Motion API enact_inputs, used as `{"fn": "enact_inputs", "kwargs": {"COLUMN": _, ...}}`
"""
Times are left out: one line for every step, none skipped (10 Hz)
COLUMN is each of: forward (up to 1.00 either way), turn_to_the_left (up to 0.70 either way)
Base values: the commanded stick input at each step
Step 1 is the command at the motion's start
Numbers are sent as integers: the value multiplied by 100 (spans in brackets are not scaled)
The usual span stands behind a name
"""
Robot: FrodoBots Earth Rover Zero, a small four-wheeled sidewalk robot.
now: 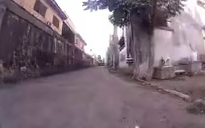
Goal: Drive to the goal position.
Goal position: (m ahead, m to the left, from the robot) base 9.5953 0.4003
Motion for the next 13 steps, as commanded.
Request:
{"fn": "enact_inputs", "kwargs": {"forward": 64, "turn_to_the_left": 0}}
{"fn": "enact_inputs", "kwargs": {"forward": 64, "turn_to_the_left": 0}}
{"fn": "enact_inputs", "kwargs": {"forward": 64, "turn_to_the_left": 0}}
{"fn": "enact_inputs", "kwargs": {"forward": 64, "turn_to_the_left": 0}}
{"fn": "enact_inputs", "kwargs": {"forward": 64, "turn_to_the_left": 0}}
{"fn": "enact_inputs", "kwargs": {"forward": 64, "turn_to_the_left": 0}}
{"fn": "enact_inputs", "kwargs": {"forward": 64, "turn_to_the_left": 0}}
{"fn": "enact_inputs", "kwargs": {"forward": 64, "turn_to_the_left": 0}}
{"fn": "enact_inputs", "kwargs": {"forward": 64, "turn_to_the_left": 0}}
{"fn": "enact_inputs", "kwargs": {"forward": 64, "turn_to_the_left": 0}}
{"fn": "enact_inputs", "kwargs": {"forward": 64, "turn_to_the_left": 0}}
{"fn": "enact_inputs", "kwargs": {"forward": 64, "turn_to_the_left": 0}}
{"fn": "enact_inputs", "kwargs": {"forward": 64, "turn_to_the_left": 0}}
